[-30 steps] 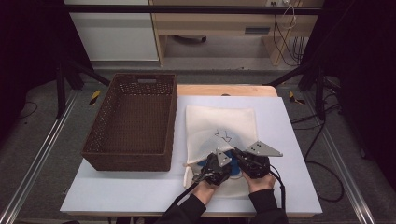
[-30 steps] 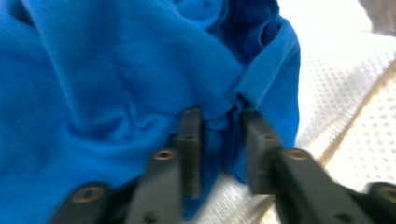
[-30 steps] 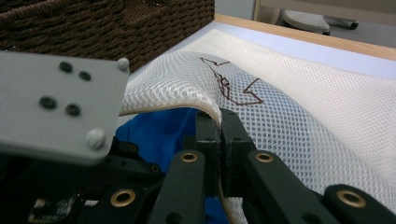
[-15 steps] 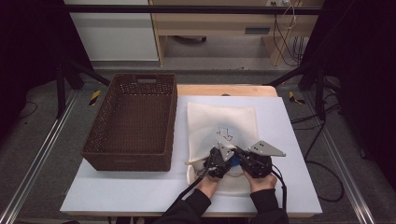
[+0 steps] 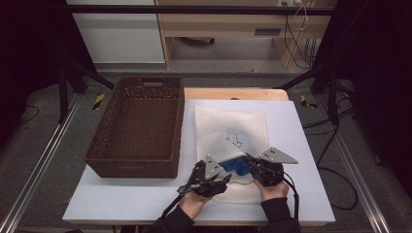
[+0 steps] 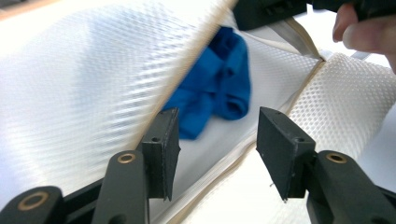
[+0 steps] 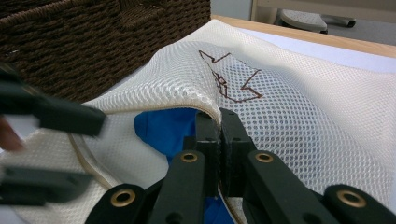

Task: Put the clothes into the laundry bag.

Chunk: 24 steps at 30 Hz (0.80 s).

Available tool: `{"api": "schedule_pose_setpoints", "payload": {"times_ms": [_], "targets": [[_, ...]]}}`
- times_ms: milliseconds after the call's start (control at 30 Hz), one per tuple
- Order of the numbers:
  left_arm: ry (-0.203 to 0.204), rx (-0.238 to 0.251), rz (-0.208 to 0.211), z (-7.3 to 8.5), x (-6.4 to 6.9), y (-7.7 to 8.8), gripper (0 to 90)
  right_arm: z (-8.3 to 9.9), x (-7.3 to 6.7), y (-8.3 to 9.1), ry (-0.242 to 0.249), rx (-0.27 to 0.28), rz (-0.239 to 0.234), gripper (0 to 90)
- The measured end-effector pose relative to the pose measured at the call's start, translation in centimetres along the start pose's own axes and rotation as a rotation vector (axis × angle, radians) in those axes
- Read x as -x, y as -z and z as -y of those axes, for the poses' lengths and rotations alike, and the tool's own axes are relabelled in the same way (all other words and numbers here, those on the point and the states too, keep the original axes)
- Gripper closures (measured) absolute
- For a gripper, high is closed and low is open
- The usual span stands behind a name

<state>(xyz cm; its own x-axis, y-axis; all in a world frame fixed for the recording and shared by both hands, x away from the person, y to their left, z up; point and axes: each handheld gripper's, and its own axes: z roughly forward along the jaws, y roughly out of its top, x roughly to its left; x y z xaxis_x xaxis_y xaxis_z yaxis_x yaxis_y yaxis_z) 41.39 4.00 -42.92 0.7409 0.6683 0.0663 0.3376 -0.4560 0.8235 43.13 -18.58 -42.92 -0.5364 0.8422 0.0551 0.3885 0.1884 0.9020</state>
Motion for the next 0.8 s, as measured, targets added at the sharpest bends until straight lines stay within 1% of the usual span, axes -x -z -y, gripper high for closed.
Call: {"api": "schedule_pose_setpoints", "payload": {"times_ms": [33,67,100,133,167,200,233,267,300,367,400,433,500,533,567,600,633,667,700,733,767,800], "targets": [[-0.024,-0.011,-0.023,0.0,-0.3,0.7,48.4,0.0,0.0,0.0,0.000,-0.003,-0.004,87.9],[-0.035,-0.019,-0.030,0.2,-0.7,1.3,48.4,0.0,0.0,0.0,0.000,-0.003,-0.004,87.8],[-0.023,-0.037,-0.032,0.8,-1.7,2.4,48.5,0.1,-0.1,0.0,0.002,-0.012,-0.007,87.2],[-0.020,-0.033,-0.041,1.3,-2.2,2.9,48.5,0.2,-0.2,0.0,0.002,-0.019,-0.008,86.9],[-0.012,-0.025,-0.041,1.8,-2.6,3.4,48.5,0.3,-0.2,0.0,0.006,-0.022,-0.011,86.5],[-0.012,-0.025,-0.041,1.8,-2.6,3.4,48.9,0.3,-0.2,0.0,0.006,-0.022,-0.011,86.5],[-0.006,-0.044,-0.046,3.0,-3.0,4.0,49.1,0.5,-0.2,0.0,0.011,-0.033,-0.018,85.5],[-0.006,-0.044,-0.046,3.0,-3.0,4.0,49.1,0.5,-0.2,0.0,0.011,-0.033,-0.018,85.5],[-0.023,-0.072,-0.054,4.1,-3.2,4.3,48.9,0.8,-0.3,0.2,0.013,-0.037,-0.020,83.9],[-0.016,-0.069,-0.062,5.0,-3.3,4.2,47.1,0.9,-0.3,0.3,0.011,-0.040,-0.025,80.9],[-0.016,-0.069,-0.062,5.0,-3.3,4.2,45.4,0.9,-0.3,0.3,0.011,-0.040,-0.025,80.9],[0.004,-0.083,-0.044,5.7,-3.7,3.8,44.2,1.2,-0.4,0.4,0.017,-0.048,-0.030,78.8],[0.034,-0.084,-0.033,6.2,-4.0,3.4,44.0,1.5,-0.4,0.4,0.008,-0.064,-0.043,74.1],[0.034,-0.084,-0.033,6.2,-4.0,3.4,44.6,1.5,-0.4,0.4,0.008,-0.064,-0.043,74.1],[0.040,-0.083,-0.033,6.5,-4.2,3.2,44.6,1.7,-0.4,0.4,-0.002,-0.070,-0.050,71.8],[0.029,-0.101,-0.036,6.5,-4.4,3.2,44.8,1.9,-0.4,0.3,-0.001,-0.067,-0.051,68.6],[0.040,-0.091,-0.046,6.8,-4.7,3.2,45.3,2.1,-0.6,0.3,-0.001,-0.080,-0.062,62.7],[0.040,-0.091,-0.046,6.8,-4.7,3.2,47.6,2.1,-0.6,0.3,-0.001,-0.080,-0.062,62.7],[0.035,-0.088,-0.056,7.0,-5.0,3.3,48.6,2.1,-0.7,0.6,0.004,-0.074,-0.067,54.9],[0.035,-0.088,-0.056,7.0,-5.0,3.3,49.5,2.1,-0.7,0.6,0.004,-0.074,-0.067,54.9],[0.049,-0.091,-0.045,7.2,-5.2,3.2,51.6,2.2,-0.5,1.0,0.000,-0.061,-0.065,49.3],[0.049,-0.091,-0.045,7.2,-5.2,3.2,52.6,2.2,-0.5,1.0,0.000,-0.061,-0.065,49.3]]}}
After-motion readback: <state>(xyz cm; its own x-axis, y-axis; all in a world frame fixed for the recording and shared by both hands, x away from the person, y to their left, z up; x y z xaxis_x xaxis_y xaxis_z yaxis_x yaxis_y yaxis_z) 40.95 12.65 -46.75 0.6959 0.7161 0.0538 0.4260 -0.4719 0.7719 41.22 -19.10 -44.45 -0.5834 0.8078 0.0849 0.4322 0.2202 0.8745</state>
